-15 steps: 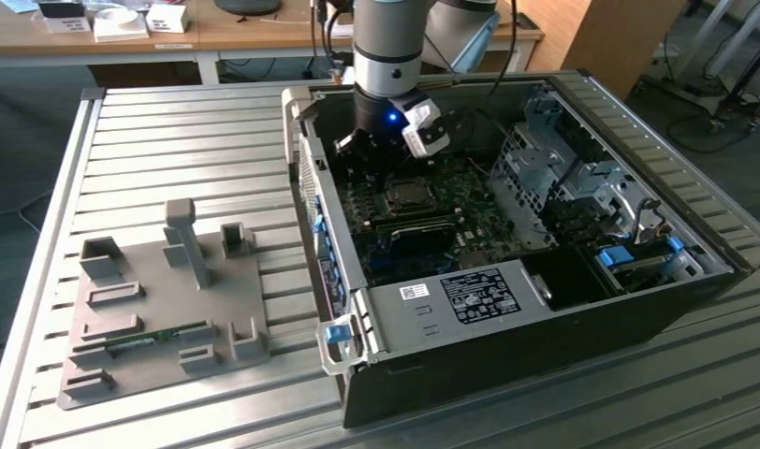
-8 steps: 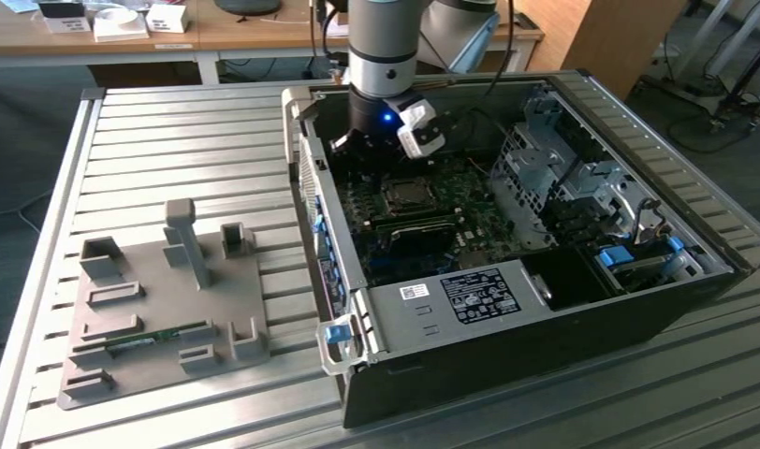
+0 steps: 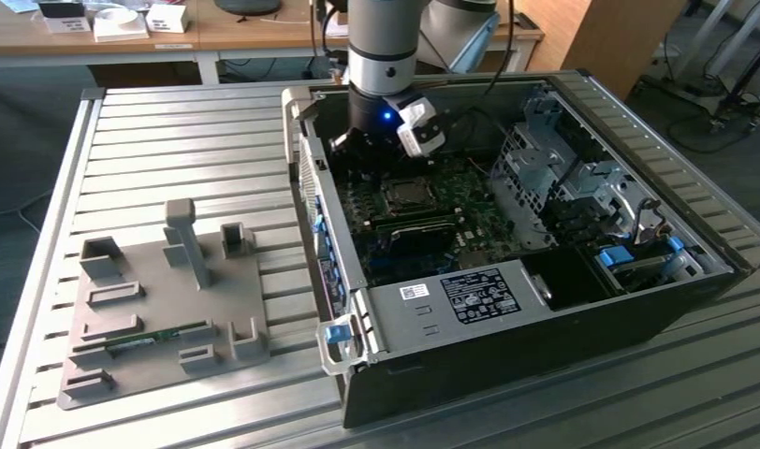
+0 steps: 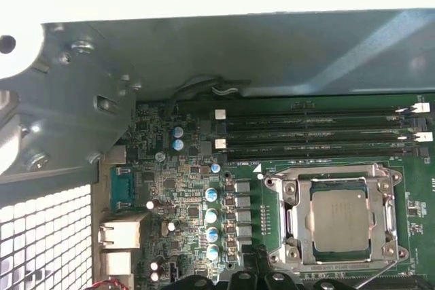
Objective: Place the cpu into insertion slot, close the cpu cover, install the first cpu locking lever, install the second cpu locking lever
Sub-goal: 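Install the first cpu locking lever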
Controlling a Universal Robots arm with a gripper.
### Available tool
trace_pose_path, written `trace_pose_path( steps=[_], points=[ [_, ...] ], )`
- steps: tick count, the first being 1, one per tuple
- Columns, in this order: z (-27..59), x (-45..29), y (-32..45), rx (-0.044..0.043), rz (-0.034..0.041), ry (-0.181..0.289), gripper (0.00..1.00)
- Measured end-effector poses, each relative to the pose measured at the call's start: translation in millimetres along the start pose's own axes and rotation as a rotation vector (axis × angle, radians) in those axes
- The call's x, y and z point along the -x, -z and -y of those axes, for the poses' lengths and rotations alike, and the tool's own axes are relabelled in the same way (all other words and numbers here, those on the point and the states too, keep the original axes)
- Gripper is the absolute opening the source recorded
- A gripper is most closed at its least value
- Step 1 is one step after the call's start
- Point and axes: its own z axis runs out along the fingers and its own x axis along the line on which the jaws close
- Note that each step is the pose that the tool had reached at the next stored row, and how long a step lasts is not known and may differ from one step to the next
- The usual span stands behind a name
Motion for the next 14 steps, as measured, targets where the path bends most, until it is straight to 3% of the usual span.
trace_pose_path(
  steps=[9, 14],
  points=[
    [-0.5, 0.7, 10.8, 0.0001, 0.0000, 0.000, 0.11],
    [-0.6, 0.9, 12.8, 0.0004, 0.0003, 0.000, 0.11]
  ],
)
